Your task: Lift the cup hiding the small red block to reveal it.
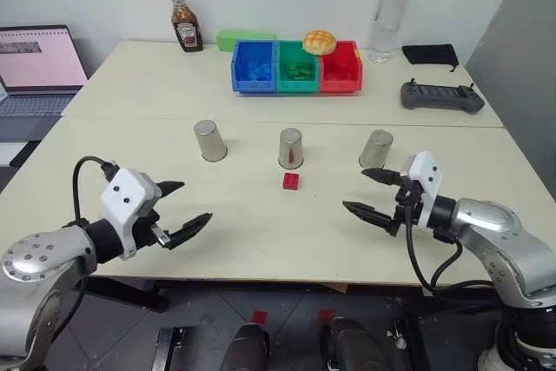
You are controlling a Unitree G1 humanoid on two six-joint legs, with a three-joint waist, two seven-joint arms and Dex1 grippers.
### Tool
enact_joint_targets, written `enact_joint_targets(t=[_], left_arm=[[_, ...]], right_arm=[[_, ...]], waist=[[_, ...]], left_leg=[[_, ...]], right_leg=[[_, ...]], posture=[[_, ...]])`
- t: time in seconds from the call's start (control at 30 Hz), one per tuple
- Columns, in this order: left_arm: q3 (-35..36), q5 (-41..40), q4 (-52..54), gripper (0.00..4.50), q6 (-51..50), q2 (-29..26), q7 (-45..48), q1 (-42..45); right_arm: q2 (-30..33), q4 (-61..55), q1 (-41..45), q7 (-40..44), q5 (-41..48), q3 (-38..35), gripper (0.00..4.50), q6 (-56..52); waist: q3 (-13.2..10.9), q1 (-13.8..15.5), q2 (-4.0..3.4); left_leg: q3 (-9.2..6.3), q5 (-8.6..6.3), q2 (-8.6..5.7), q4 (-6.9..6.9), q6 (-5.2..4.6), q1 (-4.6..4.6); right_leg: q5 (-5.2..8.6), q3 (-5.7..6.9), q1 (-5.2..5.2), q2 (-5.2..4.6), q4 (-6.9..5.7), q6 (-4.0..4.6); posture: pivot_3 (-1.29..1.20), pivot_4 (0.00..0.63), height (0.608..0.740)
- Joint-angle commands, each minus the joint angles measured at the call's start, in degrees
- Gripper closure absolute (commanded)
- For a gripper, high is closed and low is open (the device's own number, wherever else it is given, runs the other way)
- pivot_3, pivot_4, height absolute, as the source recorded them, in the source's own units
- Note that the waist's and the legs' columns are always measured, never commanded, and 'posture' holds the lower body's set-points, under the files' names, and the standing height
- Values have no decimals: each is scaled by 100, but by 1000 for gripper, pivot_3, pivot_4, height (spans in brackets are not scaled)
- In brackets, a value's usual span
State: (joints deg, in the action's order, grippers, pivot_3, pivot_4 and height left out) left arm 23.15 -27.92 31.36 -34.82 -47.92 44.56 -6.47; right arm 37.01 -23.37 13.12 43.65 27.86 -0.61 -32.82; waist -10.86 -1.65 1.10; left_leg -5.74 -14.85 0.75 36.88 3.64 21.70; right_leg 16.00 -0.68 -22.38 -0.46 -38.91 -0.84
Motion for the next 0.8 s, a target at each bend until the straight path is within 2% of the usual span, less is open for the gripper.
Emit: enact_joint_targets(t=[0.03,0.63,0.8], left_arm=[[48,-67,-18,0,95,-58,78,105],[223,-166,-110,0,-148,-162,-35,289],[416,-257,-81,0,-216,3,-209,243]], right_arm=[[24,-177,29,-21,70,-202,41,70],[119,-349,-17,8,408,-345,41,-246],[264,-453,-80,62,479,-435,41,-348]], waist=[[0,0,0],[0,-2,0],[0,-1,0]], left_leg=[[0,0,0,0,0,0],[11,0,1,-1,0,0],[12,-1,1,-1,0,2]], right_leg=[[0,0,0,0,0,0],[-1,-10,-5,1,0,-2],[-1,-11,-7,0,1,-2]], posture=[[0,150,740],[0,150,740],[0,150,740]])
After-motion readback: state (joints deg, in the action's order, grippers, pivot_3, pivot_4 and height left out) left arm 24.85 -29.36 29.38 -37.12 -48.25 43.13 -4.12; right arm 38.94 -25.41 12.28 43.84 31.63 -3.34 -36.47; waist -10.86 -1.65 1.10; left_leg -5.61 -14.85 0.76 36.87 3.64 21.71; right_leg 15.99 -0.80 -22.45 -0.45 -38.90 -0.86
